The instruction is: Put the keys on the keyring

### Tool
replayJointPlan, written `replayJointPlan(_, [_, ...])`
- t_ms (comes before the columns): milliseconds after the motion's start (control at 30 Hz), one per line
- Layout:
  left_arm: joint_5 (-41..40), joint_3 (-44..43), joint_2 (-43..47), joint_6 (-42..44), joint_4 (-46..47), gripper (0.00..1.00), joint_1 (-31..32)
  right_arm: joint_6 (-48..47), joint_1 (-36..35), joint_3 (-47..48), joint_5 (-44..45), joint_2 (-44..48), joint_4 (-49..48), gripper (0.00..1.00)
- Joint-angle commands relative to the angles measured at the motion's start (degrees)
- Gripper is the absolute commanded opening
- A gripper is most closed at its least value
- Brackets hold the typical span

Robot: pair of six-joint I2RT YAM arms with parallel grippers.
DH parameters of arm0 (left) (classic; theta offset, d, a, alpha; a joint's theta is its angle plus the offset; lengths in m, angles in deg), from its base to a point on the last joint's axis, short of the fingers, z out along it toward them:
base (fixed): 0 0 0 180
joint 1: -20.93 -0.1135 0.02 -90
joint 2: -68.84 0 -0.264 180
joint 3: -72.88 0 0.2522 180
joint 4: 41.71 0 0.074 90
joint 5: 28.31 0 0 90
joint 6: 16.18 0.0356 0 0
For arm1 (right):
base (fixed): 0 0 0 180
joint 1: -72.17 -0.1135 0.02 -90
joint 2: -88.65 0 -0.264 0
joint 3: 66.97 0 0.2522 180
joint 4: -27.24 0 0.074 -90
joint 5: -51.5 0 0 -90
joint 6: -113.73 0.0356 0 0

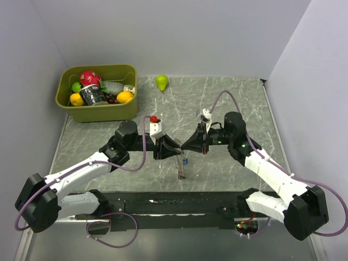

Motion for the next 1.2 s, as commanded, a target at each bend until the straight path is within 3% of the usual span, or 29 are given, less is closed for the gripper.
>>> replayJointPlan(0, [-4.70,-4.78,0.98,2.79,-6.10,0.43,0.83,-10.35,-0.37,5.84,1.60,-1.16,11.33,0.00])
replayJointPlan(167, [-7.08,-10.57,-0.33,4.81,-16.56,0.49,0.91,-14.24,-0.37,7.52,4.31,-1.08,15.48,0.00])
replayJointPlan(567, [-6.47,-22.18,-7.62,13.86,-37.22,0.49,1.35,-20.92,-0.55,9.63,7.05,0.59,21.98,0.00])
replayJointPlan(1167, [-0.85,-22.98,-13.17,15.89,-30.38,0.38,1.70,-20.39,-0.73,8.31,4.76,2.88,20.93,0.00])
